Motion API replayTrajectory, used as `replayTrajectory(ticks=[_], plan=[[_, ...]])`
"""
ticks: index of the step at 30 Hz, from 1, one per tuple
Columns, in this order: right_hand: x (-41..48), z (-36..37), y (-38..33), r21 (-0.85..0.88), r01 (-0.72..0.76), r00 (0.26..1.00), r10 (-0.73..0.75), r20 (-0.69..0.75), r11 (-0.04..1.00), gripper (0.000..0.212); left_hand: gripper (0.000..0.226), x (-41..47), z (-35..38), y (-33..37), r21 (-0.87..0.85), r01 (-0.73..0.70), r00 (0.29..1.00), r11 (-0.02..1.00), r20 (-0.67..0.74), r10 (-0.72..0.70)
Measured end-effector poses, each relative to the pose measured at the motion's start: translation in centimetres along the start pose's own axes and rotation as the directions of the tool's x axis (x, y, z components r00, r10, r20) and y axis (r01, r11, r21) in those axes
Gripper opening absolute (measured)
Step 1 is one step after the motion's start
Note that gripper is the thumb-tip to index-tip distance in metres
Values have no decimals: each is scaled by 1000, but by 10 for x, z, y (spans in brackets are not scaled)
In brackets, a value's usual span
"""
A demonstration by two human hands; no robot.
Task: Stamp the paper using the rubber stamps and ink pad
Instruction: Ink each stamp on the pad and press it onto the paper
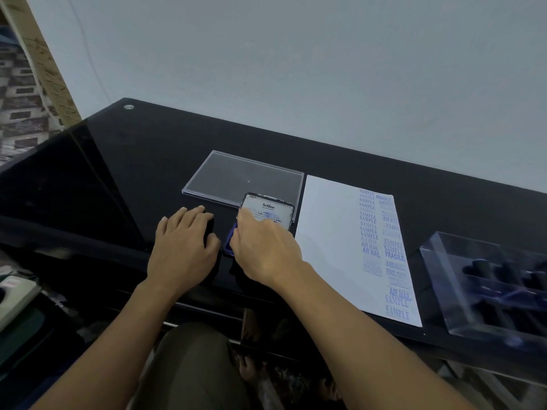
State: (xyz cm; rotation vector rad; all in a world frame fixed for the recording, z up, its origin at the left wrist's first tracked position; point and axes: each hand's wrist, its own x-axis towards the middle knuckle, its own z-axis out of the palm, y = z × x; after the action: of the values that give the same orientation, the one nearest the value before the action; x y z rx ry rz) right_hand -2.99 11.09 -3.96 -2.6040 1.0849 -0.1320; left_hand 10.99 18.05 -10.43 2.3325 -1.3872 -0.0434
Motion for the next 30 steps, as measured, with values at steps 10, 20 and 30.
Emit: replayTrajectory(ticks=[10, 20, 30], plan=[[-1, -1, -2, 44, -29, 999, 28, 19, 999, 11, 45, 2, -3, -1, -29, 7, 1000, 1000, 27, -6], [-1, 2, 0, 43, -5, 1000, 5, -10, 999, 15, 45, 3, -7, -1, -56, 8, 1000, 998, 23, -6], [-19, -31, 37, 252, -89, 983, 126, -136, 964, 22, 40, 5, -26, 31, -252, -43, 997, 967, -68, 26]])
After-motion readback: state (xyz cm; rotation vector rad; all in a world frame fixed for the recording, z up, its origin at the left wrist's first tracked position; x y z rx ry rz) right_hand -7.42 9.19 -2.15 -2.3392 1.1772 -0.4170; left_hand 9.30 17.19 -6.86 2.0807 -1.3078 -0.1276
